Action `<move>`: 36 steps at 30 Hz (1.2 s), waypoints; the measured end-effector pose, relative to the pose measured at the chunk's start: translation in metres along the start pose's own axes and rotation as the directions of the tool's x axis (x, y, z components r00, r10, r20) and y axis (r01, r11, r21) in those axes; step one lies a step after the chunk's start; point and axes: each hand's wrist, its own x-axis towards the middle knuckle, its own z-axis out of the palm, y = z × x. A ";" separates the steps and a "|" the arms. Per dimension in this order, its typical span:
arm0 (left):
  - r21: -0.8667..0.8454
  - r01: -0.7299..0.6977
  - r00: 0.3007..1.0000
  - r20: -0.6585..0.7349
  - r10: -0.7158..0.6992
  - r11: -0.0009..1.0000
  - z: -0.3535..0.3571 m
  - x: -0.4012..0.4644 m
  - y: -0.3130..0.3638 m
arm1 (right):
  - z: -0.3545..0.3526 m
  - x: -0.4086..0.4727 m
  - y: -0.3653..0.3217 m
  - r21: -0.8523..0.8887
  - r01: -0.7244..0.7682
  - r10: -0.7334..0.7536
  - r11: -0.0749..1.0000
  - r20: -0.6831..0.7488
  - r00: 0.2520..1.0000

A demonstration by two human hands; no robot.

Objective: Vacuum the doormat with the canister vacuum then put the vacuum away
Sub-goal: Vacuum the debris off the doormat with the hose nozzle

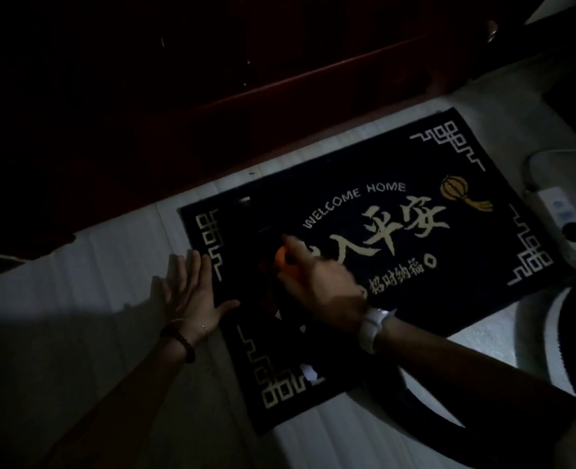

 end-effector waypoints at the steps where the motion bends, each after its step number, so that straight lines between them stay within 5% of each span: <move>1: -0.003 0.000 1.000 -0.003 0.000 1.000 -0.002 0.000 0.000 | 0.002 0.000 -0.004 -0.020 0.016 -0.016 1.000 0.029 0.999; 5: 0.001 0.003 1.000 -0.008 -0.003 1.000 -0.003 0.000 0.001 | -0.033 0.007 0.033 0.042 -0.123 0.127 0.992 -0.128 0.984; 10: 0.008 -0.002 1.000 0.002 0.002 1.000 -0.004 0.000 0.001 | -0.067 0.028 0.078 0.126 -0.410 0.425 0.903 -0.400 0.812; 15: -0.001 -0.003 1.000 -0.010 0.003 1.000 -0.003 -0.001 0.002 | -0.006 0.016 0.019 0.029 -0.100 0.103 0.995 -0.169 0.980; 19: -0.030 -0.017 0.999 -0.045 0.016 0.999 0.002 0.000 -0.001 | 0.026 0.002 -0.024 -0.052 0.055 -0.055 0.997 0.004 0.998; 26: 0.050 -0.030 0.998 -0.046 0.032 0.998 -0.027 0.001 -0.014 | -0.043 0.047 -0.025 0.026 -0.147 0.149 0.989 -0.169 0.974; 36: 0.062 -0.017 0.999 -0.027 0.018 0.998 -0.020 0.007 -0.009 | -0.009 0.040 -0.041 -0.020 -0.022 0.022 1.000 0.001 1.000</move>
